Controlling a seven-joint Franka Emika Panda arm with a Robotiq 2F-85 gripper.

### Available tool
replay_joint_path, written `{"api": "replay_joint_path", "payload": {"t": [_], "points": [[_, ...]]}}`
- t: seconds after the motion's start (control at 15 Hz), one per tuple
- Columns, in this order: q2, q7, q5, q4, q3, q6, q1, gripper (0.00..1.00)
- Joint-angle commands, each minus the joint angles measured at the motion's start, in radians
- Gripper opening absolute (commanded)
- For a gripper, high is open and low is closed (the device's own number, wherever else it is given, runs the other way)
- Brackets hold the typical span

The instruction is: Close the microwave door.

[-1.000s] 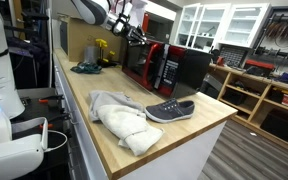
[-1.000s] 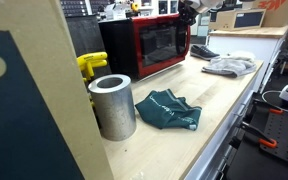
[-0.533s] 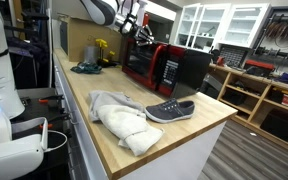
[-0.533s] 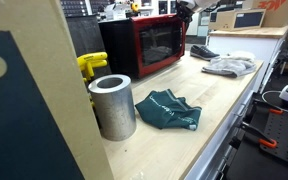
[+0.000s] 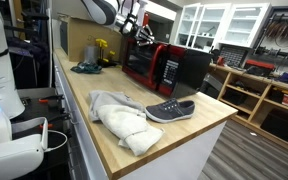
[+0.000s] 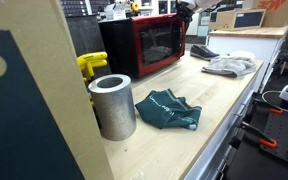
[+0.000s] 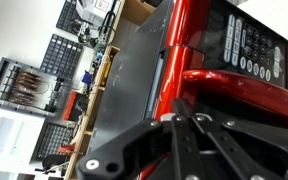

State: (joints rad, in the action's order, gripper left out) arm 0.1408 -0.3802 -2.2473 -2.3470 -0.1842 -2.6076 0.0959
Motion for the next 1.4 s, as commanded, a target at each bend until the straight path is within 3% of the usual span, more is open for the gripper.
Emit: {"api": "replay_joint_path", "payload": {"t": [0.0,0.67,1.0,1.13,1.33], "points": [[-0.072,-0.068,-0.060,0.072,-0.022,0.015,-0.010,0.00],[-0.093,-0.164,-0.089,0.089,-0.032,0.019,-0.010,0.00],[-0.134,-0.210,0.109,0.116,0.042,0.003,-0.050,0.00],[-0.117,-0.218,0.143,0.108,0.024,0.017,-0.021,0.00],[-0.039,-0.126,0.305,0.058,0.067,-0.037,-0.063,0.00]]}}
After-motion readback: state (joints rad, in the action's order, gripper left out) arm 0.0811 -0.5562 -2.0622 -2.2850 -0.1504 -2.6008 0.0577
